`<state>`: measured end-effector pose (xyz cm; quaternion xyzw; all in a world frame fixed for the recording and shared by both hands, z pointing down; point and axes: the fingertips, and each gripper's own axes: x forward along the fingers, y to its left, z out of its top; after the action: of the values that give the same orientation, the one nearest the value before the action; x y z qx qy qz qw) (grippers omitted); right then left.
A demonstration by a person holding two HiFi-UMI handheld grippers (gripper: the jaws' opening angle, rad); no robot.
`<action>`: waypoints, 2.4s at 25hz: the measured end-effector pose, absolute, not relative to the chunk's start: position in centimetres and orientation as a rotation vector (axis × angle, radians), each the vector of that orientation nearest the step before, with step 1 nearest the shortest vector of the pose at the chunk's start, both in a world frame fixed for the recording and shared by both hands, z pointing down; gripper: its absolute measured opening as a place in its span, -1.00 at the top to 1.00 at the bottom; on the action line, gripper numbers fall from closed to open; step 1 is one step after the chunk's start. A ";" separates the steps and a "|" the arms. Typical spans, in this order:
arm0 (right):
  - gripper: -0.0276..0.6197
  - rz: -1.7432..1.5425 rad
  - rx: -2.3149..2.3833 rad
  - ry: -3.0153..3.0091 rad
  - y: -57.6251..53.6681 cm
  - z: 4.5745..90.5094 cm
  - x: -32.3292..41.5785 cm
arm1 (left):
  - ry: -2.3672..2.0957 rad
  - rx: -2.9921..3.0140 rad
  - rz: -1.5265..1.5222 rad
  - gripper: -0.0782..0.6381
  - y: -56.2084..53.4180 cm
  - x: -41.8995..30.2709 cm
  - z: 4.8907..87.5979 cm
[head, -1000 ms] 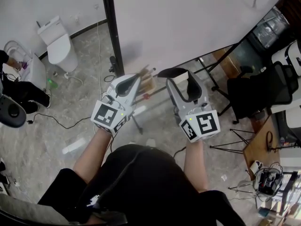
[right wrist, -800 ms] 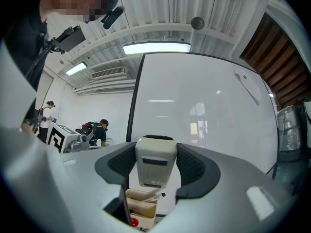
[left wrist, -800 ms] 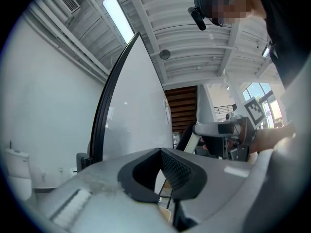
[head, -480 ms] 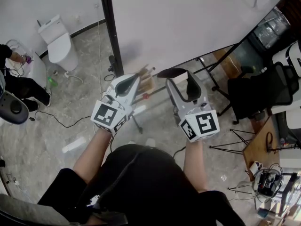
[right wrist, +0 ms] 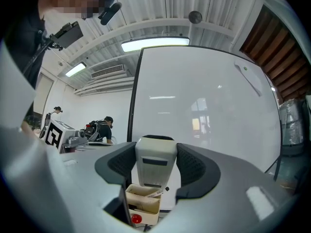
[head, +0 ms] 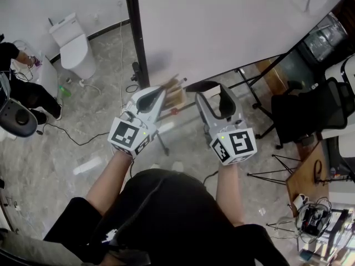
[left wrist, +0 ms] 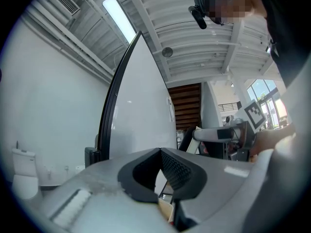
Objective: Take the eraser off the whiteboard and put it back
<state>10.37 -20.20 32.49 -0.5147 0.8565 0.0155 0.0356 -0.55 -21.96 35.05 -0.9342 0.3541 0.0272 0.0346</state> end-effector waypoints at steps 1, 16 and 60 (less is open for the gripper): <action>0.09 0.043 -1.580 2.635 -20.3 32.7 10.3 | 1.096 -2.869 0.083 0.77 -21.9 -0.7 35.1; 0.09 -0.046 -1.553 2.706 -21.9 36.6 8.5 | 1.237 -2.833 0.061 0.77 -21.5 -3.7 36.1; 0.09 -0.303 -1.662 2.831 -26.9 50.0 5.4 | 1.551 -2.749 0.001 0.77 -20.1 -10.9 38.6</action>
<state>5.36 -26.92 49.99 -0.5027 0.8561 -0.0915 -0.0777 -10.88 -20.08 38.65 -0.8708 0.4915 0.0004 -0.0073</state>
